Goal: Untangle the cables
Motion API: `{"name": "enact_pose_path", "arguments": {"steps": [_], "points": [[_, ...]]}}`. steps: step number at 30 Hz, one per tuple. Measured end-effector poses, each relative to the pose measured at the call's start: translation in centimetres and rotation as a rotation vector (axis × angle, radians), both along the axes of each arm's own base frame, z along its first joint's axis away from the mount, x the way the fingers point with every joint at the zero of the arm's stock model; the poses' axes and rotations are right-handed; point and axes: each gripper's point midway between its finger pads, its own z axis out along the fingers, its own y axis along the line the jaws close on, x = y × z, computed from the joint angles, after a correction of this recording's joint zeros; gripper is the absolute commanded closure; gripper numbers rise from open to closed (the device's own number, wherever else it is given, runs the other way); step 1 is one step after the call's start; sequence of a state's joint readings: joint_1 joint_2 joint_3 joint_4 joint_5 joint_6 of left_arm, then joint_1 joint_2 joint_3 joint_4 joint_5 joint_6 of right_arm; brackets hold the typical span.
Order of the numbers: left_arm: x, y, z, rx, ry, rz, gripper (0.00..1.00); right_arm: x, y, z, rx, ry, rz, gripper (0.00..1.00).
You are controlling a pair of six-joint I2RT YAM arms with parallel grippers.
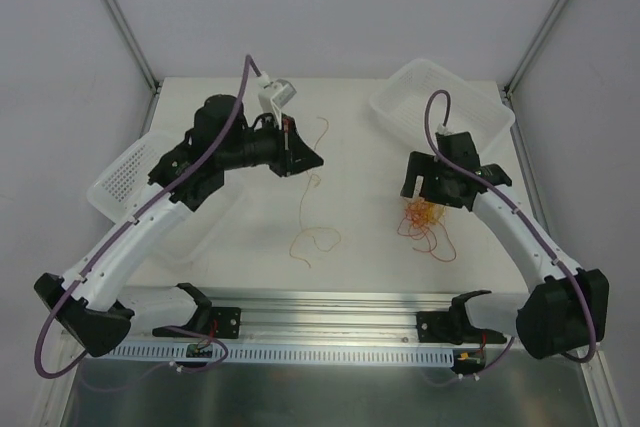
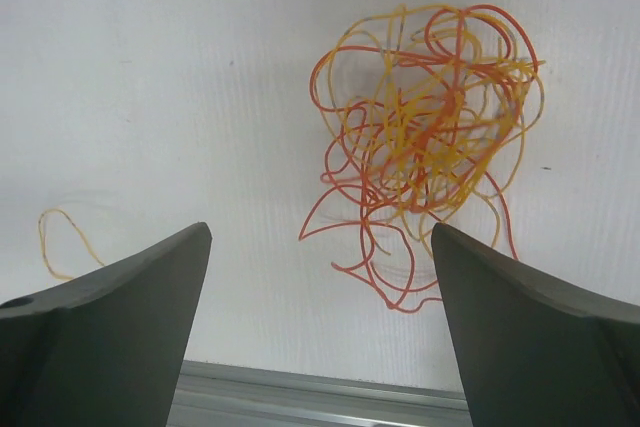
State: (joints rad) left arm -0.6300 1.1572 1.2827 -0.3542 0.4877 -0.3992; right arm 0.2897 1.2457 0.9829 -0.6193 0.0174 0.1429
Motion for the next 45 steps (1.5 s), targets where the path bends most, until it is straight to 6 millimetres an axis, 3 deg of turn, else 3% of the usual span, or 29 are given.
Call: {"name": "enact_pose_path", "arguments": {"steps": [3, 9, 13, 17, 24, 32, 37, 45], "points": [[1.7, 0.7, 6.7, -0.087, -0.126, 0.045, 1.00, -0.2, -0.1, 2.1, 0.011, -0.078, 0.018, 0.00], [2.8, 3.7, 17.3, -0.203, -0.365, 0.144, 1.00, -0.8, -0.5, 4.6, 0.013, -0.172, 0.039, 0.00], [4.2, 5.6, 21.3, -0.221, -0.478, 0.241, 1.00, -1.1, -1.0, 5.3, -0.006, -0.199, 0.042, 0.00], [7.1, 8.5, 22.8, -0.175, -0.554, 0.432, 1.00, -1.3, -1.1, 5.2, -0.017, -0.196, 0.049, 0.00], [11.0, 16.2, 23.0, -0.012, -0.632, 0.838, 1.00, -1.3, -1.1, 4.8, -0.017, -0.182, 0.053, 0.00], [10.9, 24.0, 20.8, 0.181, -0.641, 1.145, 1.00, -1.1, -0.9, 3.8, -0.022, -0.145, 0.058, 0.00], [10.7, 27.6, 16.9, 0.275, -0.580, 1.246, 1.00, -1.0, -0.6, 3.1, -0.018, -0.120, 0.065, 0.01], [12.3, 31.2, 7.0, 0.423, -0.375, 1.313, 1.00, -0.9, -0.4, 2.4, -0.021, -0.093, 0.071, 0.00]]}}
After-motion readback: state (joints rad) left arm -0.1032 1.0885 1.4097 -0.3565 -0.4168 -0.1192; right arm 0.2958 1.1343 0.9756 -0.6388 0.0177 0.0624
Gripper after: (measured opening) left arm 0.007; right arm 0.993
